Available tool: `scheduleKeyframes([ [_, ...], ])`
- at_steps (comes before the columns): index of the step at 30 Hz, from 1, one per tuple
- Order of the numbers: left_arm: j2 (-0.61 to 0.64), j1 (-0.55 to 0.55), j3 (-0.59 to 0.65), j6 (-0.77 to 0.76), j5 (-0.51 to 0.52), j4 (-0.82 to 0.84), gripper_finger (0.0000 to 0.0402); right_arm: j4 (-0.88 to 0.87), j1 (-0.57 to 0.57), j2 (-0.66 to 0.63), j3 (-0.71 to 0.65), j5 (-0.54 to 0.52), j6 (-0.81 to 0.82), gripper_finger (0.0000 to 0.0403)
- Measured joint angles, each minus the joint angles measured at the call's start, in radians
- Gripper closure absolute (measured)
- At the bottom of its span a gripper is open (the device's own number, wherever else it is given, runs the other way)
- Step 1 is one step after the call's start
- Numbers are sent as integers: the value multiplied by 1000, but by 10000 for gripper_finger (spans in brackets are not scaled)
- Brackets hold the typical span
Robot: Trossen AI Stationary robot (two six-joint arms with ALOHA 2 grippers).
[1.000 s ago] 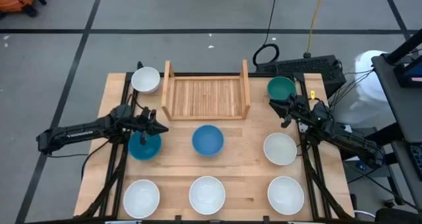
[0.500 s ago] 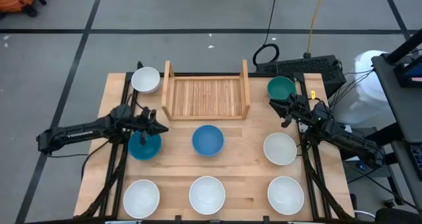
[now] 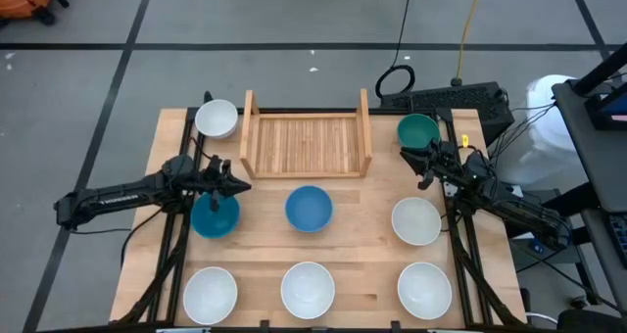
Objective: Place and stack bowls onto a shelf
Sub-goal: Put the white bowl on the shelf
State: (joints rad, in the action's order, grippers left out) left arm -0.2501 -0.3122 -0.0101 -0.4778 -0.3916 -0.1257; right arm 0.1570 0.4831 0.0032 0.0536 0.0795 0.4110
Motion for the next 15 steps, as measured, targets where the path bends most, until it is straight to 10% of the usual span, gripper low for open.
scheduleKeyframes([
  [15,0,0,0,42,38,1,396,4,0,0,0,0,16,325],
])
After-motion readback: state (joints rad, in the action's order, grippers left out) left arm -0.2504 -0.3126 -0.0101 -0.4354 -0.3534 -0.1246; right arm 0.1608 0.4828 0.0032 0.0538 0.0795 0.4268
